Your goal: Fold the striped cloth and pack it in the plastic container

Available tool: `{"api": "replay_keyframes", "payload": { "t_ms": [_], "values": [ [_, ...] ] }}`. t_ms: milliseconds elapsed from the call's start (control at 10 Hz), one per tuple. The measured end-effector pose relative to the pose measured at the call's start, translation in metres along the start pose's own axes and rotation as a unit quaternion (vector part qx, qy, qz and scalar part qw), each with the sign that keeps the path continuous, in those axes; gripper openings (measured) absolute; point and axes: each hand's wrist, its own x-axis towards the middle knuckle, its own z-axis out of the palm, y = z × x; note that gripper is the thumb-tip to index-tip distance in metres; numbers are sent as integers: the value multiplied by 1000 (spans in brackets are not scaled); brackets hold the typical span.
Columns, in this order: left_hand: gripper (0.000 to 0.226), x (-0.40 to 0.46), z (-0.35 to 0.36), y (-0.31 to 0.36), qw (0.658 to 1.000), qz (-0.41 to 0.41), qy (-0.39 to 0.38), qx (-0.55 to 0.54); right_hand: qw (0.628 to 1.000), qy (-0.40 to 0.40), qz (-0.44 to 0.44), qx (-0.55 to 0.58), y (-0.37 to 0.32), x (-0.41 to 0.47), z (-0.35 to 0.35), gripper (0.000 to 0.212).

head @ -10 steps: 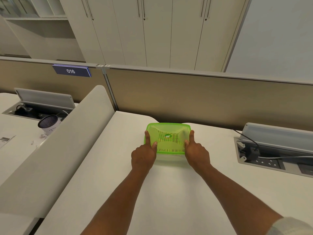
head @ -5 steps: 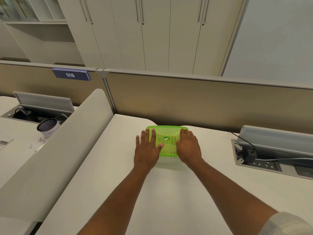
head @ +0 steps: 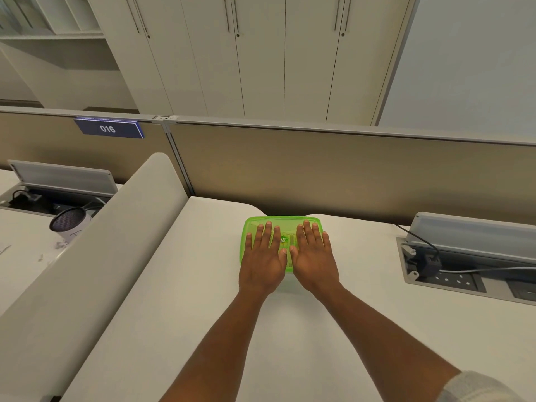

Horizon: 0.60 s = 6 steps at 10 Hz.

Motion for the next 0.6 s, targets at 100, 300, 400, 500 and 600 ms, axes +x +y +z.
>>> {"api": "replay_keyframes", "payload": {
  "t_ms": [100,300,400,500,600],
  "values": [
    [59,-1,0,0,1000,1,0,3,1000,-6,1,0,0,0,1,86],
    [62,0,0,1,1000,6,-24,4,1000,-15,-3,-10,-1,-1,-2,86],
    [71,-1,-7,2,999,4,-52,-4,999,-51,7,-5,-1,1,-8,72],
    [73,1,-19,4,998,3,-64,-21,998,-66,11,4,-3,1,-16,66],
    [77,10,-44,13,999,16,-27,-32,999,-27,16,19,-2,3,-32,68]
  ]
}}
